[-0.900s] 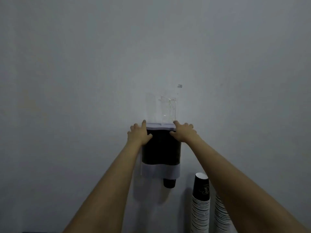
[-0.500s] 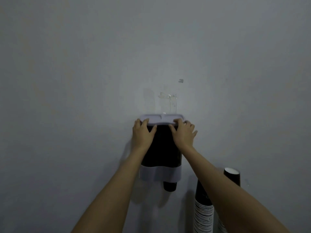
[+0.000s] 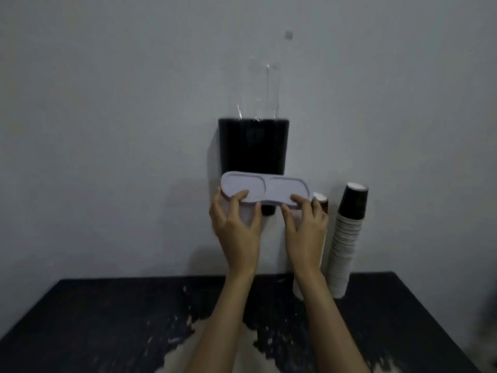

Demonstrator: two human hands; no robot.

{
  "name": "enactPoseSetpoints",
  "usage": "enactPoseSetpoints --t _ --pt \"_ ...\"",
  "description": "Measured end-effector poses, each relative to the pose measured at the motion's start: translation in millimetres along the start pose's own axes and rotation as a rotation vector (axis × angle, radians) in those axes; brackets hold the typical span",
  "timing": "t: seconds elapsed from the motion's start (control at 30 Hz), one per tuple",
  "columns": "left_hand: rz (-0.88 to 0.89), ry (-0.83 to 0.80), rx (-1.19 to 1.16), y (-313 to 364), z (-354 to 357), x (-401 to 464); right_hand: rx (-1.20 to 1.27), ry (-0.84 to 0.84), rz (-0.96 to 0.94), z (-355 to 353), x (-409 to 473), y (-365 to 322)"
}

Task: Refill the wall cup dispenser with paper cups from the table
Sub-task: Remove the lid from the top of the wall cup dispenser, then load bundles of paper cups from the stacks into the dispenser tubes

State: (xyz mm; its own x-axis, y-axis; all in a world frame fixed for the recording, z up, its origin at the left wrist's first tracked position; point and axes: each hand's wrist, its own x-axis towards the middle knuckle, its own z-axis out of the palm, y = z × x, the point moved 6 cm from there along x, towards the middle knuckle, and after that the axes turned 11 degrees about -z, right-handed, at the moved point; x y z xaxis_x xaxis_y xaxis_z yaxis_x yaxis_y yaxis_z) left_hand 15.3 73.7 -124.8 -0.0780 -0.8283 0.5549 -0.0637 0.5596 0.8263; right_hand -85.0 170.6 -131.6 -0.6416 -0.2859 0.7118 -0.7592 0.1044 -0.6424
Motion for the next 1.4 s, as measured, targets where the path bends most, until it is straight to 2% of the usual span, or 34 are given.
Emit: enactPoseSetpoints --t 0.07,0.17,0.27,0.37,0.47,0.57,0.6,0.67,0.8,0.9,0.97,1.07,1.2,1.27,1.4 --pt "-0.015 -0.020 0.110 -36.0 -5.5 -40.6 -0.013 -0.097 0.065 1.8 -45.0 28.3" --pt "-0.089 -0.162 0.298 -100.4 -3.0 -89.8 -0.051 -0.317 0.269 18.9 -109.9 82.8" --pt "-0.302 -0.334 0.391 -162.7 -2.6 -129.1 -0.070 -0.554 0.498 44.0 -167.2 132.2" --pt "-0.454 -0.449 0.485 -204.3 -7.6 -160.8 -0.119 -0.745 0.635 61.6 -209.7 165.0" --pt "-0.518 -0.523 0.601 -239.1 -9.9 -177.6 -0.199 -0.887 0.646 74.8 -244.0 194.3" --pt "-0.571 -0.737 0.835 -273.9 -18.2 -201.8 -0.483 -1.200 0.460 80.5 -277.8 198.2" --pt "-0.570 -0.784 0.921 -282.5 -21.7 -208.6 -0.554 -1.244 0.403 81.1 -282.0 196.7" --pt "-0.552 -0.743 0.979 -286.9 -23.6 -211.0 -0.582 -1.161 0.404 79.2 -270.0 199.7" --pt "-0.498 -0.677 0.929 -259.1 15.5 -179.3 -0.363 -0.619 0.629 63.0 -183.3 223.3" --pt "-0.513 -0.727 0.693 -227.7 79.5 -142.8 -0.115 -0.375 0.704 66.7 -110.4 243.6" --pt "-0.661 -0.823 0.409 -203.3 125.3 -122.7 -0.053 -0.338 0.751 73.3 -76.3 255.8" --pt "-0.696 -0.947 0.152 -163.9 189.8 -92.9 -0.016 -0.316 0.753 81.6 -48.9 272.0" --pt "-0.719 -1.014 0.042 -149.6 235.7 -82.8 0.148 -0.140 0.536 82.9 -33.8 280.3" --pt "-0.712 -1.057 0.013 -153.4 246.9 -91.6 0.189 -0.091 0.508 82.1 -32.5 286.6" --pt "-0.708 -1.008 -0.100 -158.9 249.2 -109.1 0.147 -0.128 0.446 78.0 -30.2 289.6"
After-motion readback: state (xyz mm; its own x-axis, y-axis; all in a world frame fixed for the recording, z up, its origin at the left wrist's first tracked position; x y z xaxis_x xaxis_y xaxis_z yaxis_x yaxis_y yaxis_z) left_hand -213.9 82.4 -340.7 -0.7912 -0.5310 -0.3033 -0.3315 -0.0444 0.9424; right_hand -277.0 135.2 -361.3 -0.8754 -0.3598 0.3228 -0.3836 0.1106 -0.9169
